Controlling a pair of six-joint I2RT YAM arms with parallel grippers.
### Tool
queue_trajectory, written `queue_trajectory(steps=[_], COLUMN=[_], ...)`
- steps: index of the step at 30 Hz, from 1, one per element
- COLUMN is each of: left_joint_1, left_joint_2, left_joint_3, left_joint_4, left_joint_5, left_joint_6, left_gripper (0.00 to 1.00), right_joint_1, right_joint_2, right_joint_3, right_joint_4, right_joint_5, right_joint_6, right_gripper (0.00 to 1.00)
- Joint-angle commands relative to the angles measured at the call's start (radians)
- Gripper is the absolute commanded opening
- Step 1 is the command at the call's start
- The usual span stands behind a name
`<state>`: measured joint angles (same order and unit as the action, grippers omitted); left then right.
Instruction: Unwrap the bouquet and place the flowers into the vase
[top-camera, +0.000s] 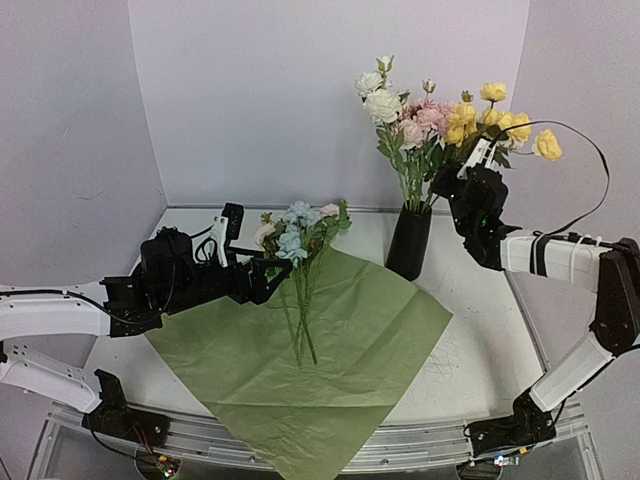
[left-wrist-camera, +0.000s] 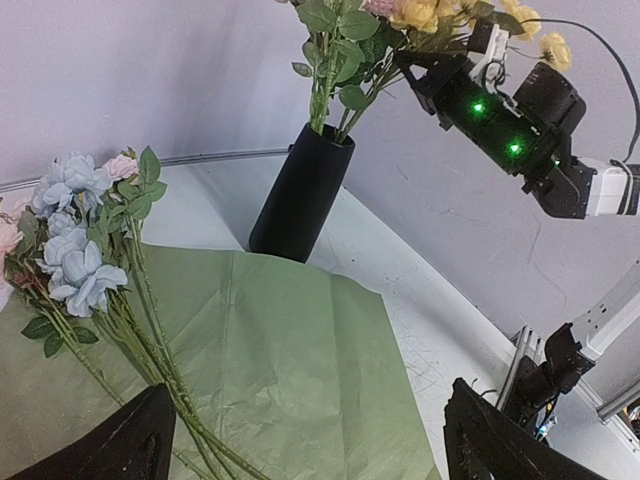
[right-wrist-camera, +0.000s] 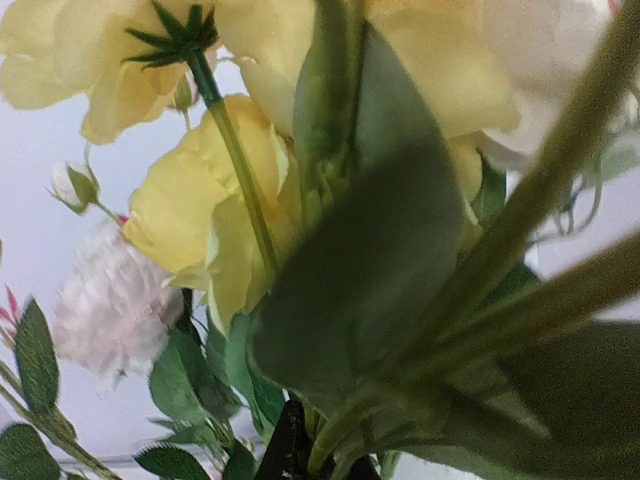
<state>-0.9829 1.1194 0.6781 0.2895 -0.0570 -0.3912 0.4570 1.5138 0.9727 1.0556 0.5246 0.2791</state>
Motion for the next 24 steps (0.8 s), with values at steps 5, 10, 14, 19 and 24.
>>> queue_trajectory(steps=[5,10,14,19,24], left_joint_1=[0.001,0.001,0.001,0.001,0.001], left_joint_2=[-0.013,-0.004,0.009,0.009,-0.004], left_joint_3=[0.007,0.01,0.017,0.015,0.012], left_joint_4=[0.037,0.038,0.039,0.038,0.037], left_joint_5=[-0.018,-0.016,-0.008,-0.005,-0.01], left_joint_6=[0.014,0.014,0.009,0.009,0.014], left_gripper=[0.95,0.95,0.95,0.95,0.95], right_joint_1=[0.0,-0.001,-0.001,-0.001,-0.001], right_joint_2=[-0.025,-0.063,-0.037,0.003,0.039], right_joint_3=[-0.061,-0.031,-0.018,-0.042,-0.074], right_joint_4=[-0.023,-0.023,-0.03,-0.031,-0.031], right_joint_5=[-0.006,-0.041,-0.042,-0.029,0.017], right_joint_6=[0.024,-0.031,-0.053,-0.013,0.05], right_gripper=[0.02,0.03,0.03,0.05,0.09])
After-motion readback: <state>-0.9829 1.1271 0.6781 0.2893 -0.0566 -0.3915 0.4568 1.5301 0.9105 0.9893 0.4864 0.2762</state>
